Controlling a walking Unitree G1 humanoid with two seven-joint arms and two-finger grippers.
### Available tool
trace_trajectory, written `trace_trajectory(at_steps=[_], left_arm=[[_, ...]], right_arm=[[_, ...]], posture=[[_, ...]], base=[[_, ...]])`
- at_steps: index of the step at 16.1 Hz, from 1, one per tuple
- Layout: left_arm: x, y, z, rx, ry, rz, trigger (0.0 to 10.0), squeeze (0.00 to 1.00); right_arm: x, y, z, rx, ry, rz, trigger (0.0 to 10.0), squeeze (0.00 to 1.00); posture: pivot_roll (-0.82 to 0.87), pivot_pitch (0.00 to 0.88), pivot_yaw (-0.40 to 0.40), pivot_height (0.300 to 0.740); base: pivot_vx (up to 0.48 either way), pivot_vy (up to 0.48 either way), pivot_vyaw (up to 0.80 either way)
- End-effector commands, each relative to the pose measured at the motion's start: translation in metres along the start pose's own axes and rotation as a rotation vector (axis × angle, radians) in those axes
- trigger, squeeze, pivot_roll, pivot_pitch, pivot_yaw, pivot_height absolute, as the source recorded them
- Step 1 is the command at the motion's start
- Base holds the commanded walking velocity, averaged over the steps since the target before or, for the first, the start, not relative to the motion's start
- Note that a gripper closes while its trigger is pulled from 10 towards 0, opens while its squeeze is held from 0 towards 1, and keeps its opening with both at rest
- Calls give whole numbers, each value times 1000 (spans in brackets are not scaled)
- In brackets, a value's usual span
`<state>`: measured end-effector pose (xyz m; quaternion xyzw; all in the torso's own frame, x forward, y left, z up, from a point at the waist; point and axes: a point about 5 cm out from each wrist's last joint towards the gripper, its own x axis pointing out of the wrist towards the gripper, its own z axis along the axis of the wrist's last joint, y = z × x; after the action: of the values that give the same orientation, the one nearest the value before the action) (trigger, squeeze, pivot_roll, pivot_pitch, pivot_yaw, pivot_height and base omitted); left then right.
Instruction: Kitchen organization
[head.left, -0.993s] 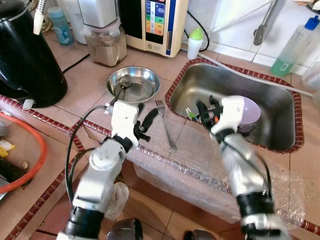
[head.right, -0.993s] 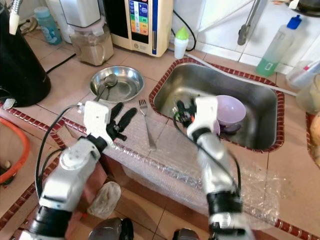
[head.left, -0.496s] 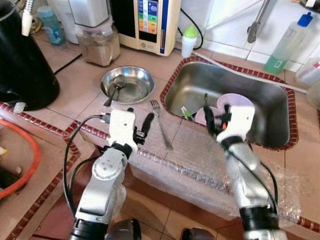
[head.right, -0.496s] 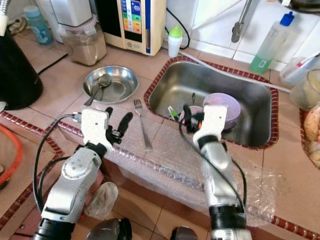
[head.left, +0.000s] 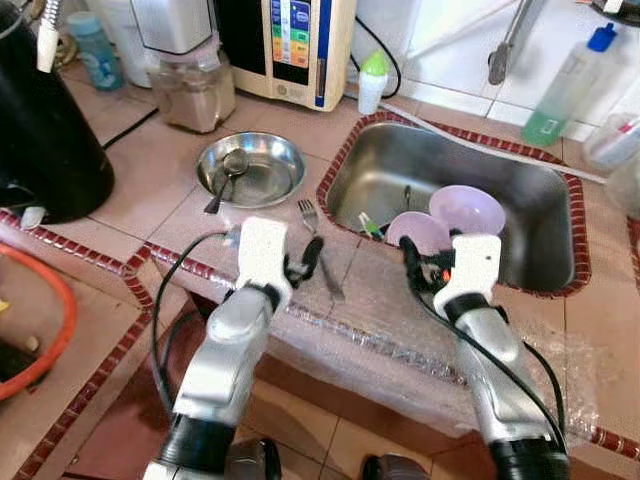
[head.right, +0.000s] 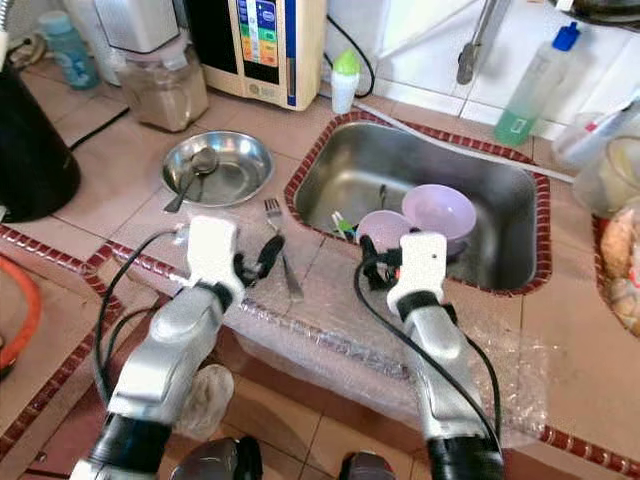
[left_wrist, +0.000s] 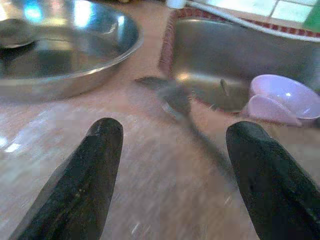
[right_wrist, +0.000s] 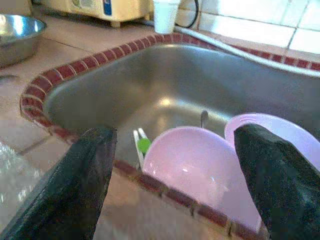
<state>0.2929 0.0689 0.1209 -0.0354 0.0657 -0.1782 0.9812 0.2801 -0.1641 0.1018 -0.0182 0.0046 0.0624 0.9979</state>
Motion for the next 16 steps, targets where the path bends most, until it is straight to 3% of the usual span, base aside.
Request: trace_trajectory(at_steps=[1,4,5,9,14,15,16], left_arm=[[6,-6,-2,-30,24,-10,10000,0],[20,2,2,-27,36,30,10000,0],[27,12,3,-22,54,77,10000,0],[42,27,4,-2,85,138,10000,0],[56,27,3,-31,130,110,10000,0],[58,26,2,-13,149,91,706,0],[59,26,2,-3,157,81,706,0]], right_arm=[[-2,0,3,0,-8,3,10000,0],[-10,11,4,-8,-10,62,10000,0],[-15,13,4,-3,-5,73,10000,0],[-23,10,2,12,17,62,10000,0],[-25,10,4,21,25,61,10000,0],[-25,10,4,26,29,61,10000,0],[-25,10,3,29,30,61,10000,0]], posture=[[-77,111,-11,740],[-105,120,3,740],[-117,124,12,740],[-148,129,29,740],[-164,133,36,740],[-166,133,37,740],[-166,133,37,740]], base=[[0,0,0],[0,0,0],[0,0,0],[0,0,0],[0,0,0],[0,0,0],[0,0,0]])
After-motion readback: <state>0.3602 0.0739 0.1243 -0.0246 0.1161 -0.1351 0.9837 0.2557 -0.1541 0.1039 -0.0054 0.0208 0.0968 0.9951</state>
